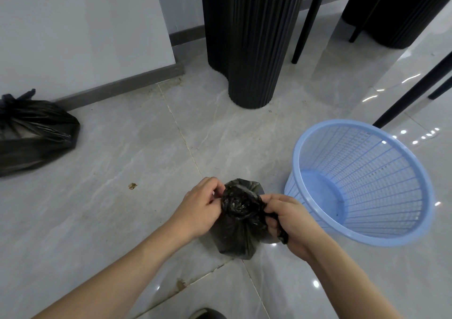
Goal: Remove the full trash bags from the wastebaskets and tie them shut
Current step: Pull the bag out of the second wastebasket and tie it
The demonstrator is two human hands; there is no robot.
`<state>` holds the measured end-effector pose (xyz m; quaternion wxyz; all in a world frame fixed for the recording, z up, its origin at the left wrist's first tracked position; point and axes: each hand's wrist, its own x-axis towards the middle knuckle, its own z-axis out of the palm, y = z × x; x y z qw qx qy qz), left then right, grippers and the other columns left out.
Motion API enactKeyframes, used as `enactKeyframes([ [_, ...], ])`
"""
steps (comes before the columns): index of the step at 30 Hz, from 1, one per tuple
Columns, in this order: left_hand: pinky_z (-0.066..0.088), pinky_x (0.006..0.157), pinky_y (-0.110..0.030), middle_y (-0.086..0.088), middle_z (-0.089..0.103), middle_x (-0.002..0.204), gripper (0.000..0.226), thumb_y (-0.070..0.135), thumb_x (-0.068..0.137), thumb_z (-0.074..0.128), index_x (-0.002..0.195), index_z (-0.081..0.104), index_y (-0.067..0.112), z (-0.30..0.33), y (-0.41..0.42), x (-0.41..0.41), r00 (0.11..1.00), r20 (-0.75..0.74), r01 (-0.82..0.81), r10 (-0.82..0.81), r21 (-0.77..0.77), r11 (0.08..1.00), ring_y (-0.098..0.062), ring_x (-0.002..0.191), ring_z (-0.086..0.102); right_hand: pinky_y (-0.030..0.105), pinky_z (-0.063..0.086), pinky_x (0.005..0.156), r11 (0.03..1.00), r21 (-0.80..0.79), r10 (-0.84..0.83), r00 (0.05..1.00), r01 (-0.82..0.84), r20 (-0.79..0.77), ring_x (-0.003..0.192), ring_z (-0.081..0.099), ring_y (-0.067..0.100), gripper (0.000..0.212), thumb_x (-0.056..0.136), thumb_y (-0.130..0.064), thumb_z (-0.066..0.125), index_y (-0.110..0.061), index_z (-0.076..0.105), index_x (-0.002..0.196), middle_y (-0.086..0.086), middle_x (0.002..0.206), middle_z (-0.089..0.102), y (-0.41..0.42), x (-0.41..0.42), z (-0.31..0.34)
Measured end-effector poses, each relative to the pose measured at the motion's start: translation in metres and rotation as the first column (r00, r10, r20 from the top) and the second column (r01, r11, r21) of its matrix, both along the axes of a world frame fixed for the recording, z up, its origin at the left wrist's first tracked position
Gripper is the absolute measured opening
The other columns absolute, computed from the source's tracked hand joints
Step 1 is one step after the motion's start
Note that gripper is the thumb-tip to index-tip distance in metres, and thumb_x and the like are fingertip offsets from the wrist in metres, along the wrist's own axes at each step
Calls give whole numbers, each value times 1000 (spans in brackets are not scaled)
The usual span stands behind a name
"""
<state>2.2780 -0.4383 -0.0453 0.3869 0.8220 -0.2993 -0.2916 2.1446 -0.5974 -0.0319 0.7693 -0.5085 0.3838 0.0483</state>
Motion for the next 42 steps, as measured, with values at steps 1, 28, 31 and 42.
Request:
enactKeyframes([
  [1, 44, 76, -35, 13, 53, 92, 12, 30, 80, 43, 85, 53, 30, 5, 2, 0, 999, -45, -24, 22, -41, 999, -13, 81, 52, 19, 27, 35, 1000, -16, -11, 1000, 11, -2, 40, 31, 9, 33, 85, 6, 40, -8, 69, 77, -1, 49, 42, 0, 1, 0],
  [28, 33, 103, -31, 9, 32, 133, 74, 54, 70, 55, 137, 29, 35, -17, 13, 26, 971, 163, 151, -177, 159, 976, -10, 120, 34, 30, 44, 92, 378, -787, 289, 869, -489, -402, 106, 55, 24, 43, 89, -26, 52, -19, 46, 131, 1, 126, 40, 21, -2, -18],
  [31, 33, 106, -37, 7, 30, 140, 71, 63, 76, 54, 138, 34, 35, -35, 9, 9, 902, 273, 239, -335, 331, 913, -15, 125, 31, 36, 48, 86, 324, -769, 283, 832, -551, -477, 99, 57, 23, 25, 91, -24, 47, -19, 59, 112, 1, 116, 49, 20, 4, -18],
  [42, 30, 54, -31, 1, 43, 58, 33, 23, 89, 51, 59, 40, 17, -11, 13, 48, 997, -49, -39, 52, 226, 973, -14, 55, 41, 30, 38, 70, 186, -829, 393, 814, -527, -429, 96, 59, 29, 19, 94, -18, 42, -11, 53, 108, 10, 106, 62, 31, 86, 7],
])
